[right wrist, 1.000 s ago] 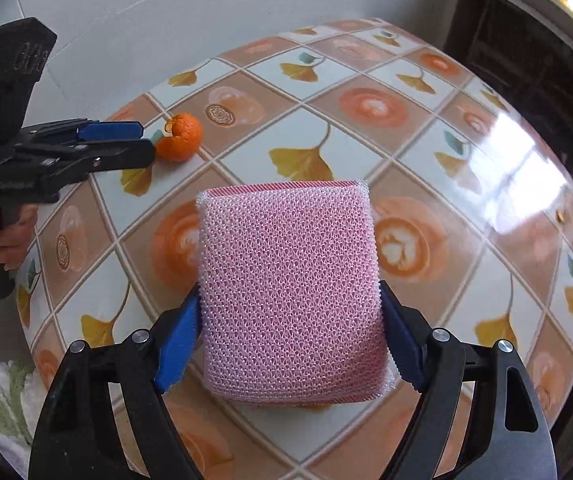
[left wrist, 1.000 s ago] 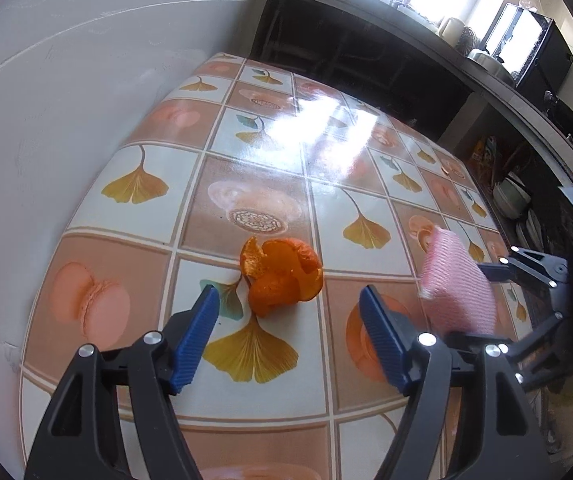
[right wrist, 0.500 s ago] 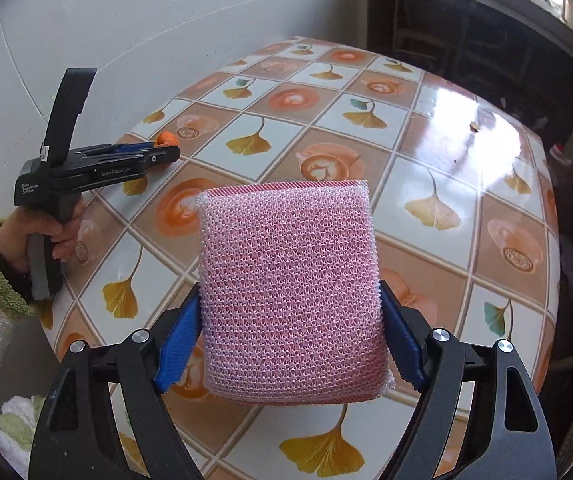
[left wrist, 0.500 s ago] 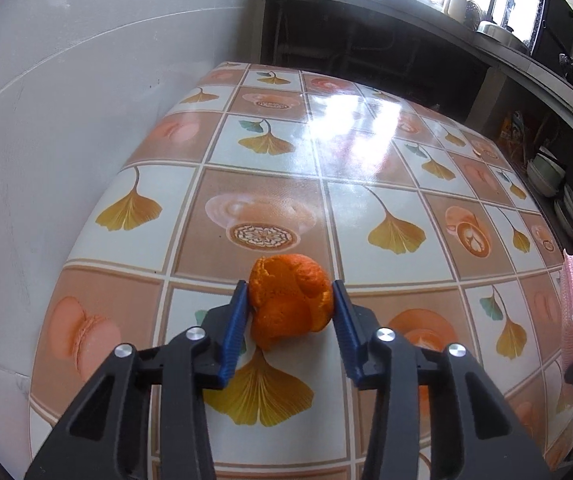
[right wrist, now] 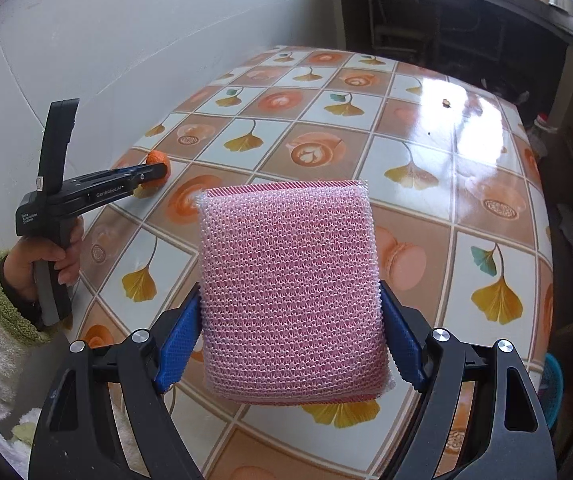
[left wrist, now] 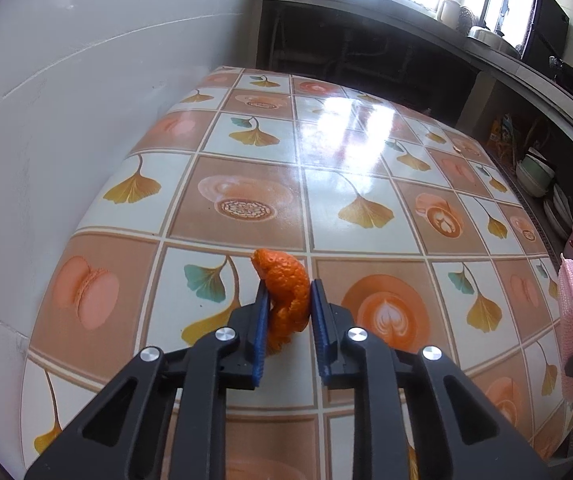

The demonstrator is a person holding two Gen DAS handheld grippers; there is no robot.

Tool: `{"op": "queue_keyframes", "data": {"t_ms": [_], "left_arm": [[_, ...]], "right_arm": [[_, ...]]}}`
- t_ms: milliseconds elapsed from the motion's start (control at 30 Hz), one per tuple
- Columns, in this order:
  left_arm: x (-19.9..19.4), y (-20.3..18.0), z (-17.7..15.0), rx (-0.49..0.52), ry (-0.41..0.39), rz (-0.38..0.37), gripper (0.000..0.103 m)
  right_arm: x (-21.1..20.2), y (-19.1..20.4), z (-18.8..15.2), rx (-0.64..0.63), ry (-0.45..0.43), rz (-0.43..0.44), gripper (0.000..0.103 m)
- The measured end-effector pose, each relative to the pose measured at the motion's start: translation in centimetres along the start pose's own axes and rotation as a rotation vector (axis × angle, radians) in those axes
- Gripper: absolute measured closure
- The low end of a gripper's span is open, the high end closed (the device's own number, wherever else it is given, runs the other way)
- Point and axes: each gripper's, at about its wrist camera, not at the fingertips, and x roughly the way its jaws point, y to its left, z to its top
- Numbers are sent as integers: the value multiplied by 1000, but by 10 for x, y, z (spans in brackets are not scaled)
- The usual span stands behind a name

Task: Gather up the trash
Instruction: 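Grasp the pink sponge with the right tool while the left tool grasps the orange peel, then lift the sponge and orange peel off the table with both tools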

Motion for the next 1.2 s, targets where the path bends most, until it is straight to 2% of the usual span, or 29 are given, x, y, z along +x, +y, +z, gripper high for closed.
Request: {"op": "queue_keyframes", "data": {"t_ms": [567, 1200], "left_arm": [[-48, -74, -23, 143, -19, -28, 85], [-89, -104, -35, 229, -84, -46, 85]], "right_arm": [[-13, -7, -23, 134, -1, -28, 26], [-43, -11, -37, 202, -65, -37, 26]]}}
